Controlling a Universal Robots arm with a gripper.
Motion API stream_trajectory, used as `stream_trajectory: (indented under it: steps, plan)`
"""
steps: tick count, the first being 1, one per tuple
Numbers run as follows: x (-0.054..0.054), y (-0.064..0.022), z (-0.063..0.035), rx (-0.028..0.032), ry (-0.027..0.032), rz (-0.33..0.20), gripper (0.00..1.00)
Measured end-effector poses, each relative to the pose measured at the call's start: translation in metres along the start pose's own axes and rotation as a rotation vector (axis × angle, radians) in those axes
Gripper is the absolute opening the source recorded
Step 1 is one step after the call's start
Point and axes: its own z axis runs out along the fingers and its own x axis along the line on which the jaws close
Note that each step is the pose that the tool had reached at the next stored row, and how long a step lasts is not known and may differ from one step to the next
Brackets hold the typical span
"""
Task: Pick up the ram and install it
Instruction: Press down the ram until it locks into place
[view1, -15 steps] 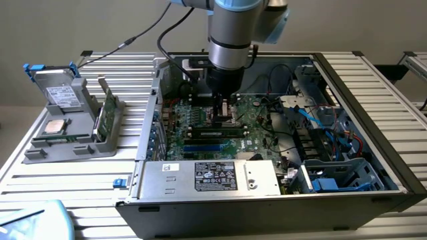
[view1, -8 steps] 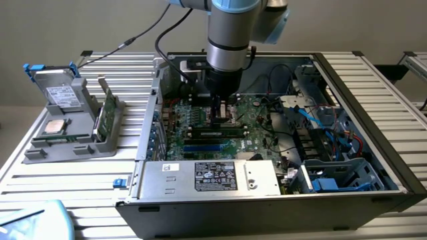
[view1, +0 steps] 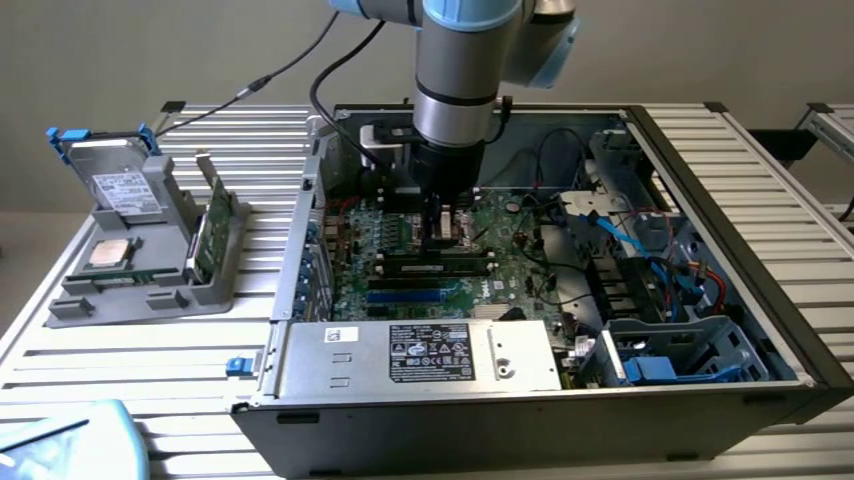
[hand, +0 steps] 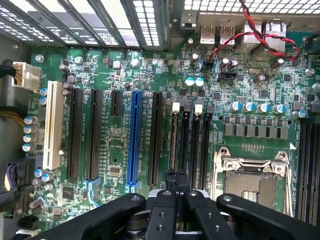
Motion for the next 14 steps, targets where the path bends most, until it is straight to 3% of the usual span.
stream_trajectory:
  steps: [11, 14]
  plan:
    - [0.0, -0.0001, 0.0016, 0.0, -0.0001, 0.0, 0.11]
    - [0.0001, 0.0001, -0.0023, -0.0007, -0.0012, 0.0, 0.11]
